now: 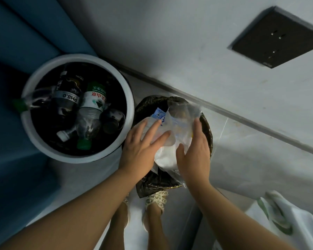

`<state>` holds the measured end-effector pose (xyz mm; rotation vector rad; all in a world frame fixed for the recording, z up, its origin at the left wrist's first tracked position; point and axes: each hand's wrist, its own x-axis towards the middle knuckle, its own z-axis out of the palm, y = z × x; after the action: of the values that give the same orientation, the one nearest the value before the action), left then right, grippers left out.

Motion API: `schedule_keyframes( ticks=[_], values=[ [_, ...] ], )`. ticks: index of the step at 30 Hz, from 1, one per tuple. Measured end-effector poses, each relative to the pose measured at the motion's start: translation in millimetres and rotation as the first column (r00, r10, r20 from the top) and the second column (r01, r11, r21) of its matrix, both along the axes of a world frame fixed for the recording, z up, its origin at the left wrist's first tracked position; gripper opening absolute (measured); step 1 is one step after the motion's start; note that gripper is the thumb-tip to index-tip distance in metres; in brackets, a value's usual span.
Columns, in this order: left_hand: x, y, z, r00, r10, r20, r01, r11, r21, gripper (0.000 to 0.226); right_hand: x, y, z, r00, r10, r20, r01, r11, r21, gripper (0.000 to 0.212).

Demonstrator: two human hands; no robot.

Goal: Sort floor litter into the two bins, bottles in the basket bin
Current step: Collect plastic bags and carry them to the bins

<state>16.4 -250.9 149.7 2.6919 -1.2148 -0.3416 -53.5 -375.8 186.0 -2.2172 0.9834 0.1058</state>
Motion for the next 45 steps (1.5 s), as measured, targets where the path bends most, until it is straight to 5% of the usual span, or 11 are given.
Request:
schedule_keyframes(
  ticks=[3,7,12,17,21,25,28,35,45],
  values=[
    [0.5,8.6,-6.8,0.998,-0.056,0.009,0.054,0.991,0.122,0.051,-3.6,10.7,-14.6,0.965,0.185,-0.184,-0.230,0.936,-0.265,0.077],
    [1.0,15.9,-14.9,0.989,-0.150,-0.005,0.145,0.950,0.276,0.048,-2.9,11.8,-37.1,0.884,0.241,-0.400,-0.393,0.846,-0.359,0.059],
    [-0.4,6.4,-28.4,0.990,-0.067,-0.128,0.109,0.925,0.363,0.040,4.9,11.4,-55.0,0.744,0.356,-0.566,-0.495,0.862,-0.109,0.052],
    [-0.2,-4.5,-49.0,0.904,0.057,-0.424,0.155,0.880,0.449,0.053,11.5,-1.0,-85.2,0.646,0.439,-0.625,-0.522,0.851,0.059,0.047],
    [5.8,-12.2,-70.8,0.844,0.095,-0.527,0.219,0.836,0.502,0.064,19.2,-7.5,-104.5,0.489,0.510,-0.708,-0.541,0.813,0.212,0.054],
    [6.6,-11.7,-74.0,0.834,0.095,-0.544,0.235,0.830,0.506,0.067,25.0,-8.8,-95.2,0.460,0.524,-0.717,-0.525,0.811,0.257,0.051],
    [5.0,-7.4,-58.2,0.876,0.073,-0.477,0.157,0.892,0.424,0.058,26.7,-7.1,-72.9,0.504,0.489,-0.712,-0.570,0.808,0.150,0.043],
    [16.4,1.3,14.6,0.937,0.112,-0.331,0.026,0.922,0.387,0.031,23.4,-1.9,-14.0,0.791,0.313,-0.526,-0.363,0.932,0.009,0.040],
    [36.4,10.9,145.5,0.972,0.164,-0.169,-0.115,0.956,0.269,0.028,41.3,11.8,112.0,0.886,0.236,-0.399,-0.270,0.962,-0.029,0.052]
  ],
)
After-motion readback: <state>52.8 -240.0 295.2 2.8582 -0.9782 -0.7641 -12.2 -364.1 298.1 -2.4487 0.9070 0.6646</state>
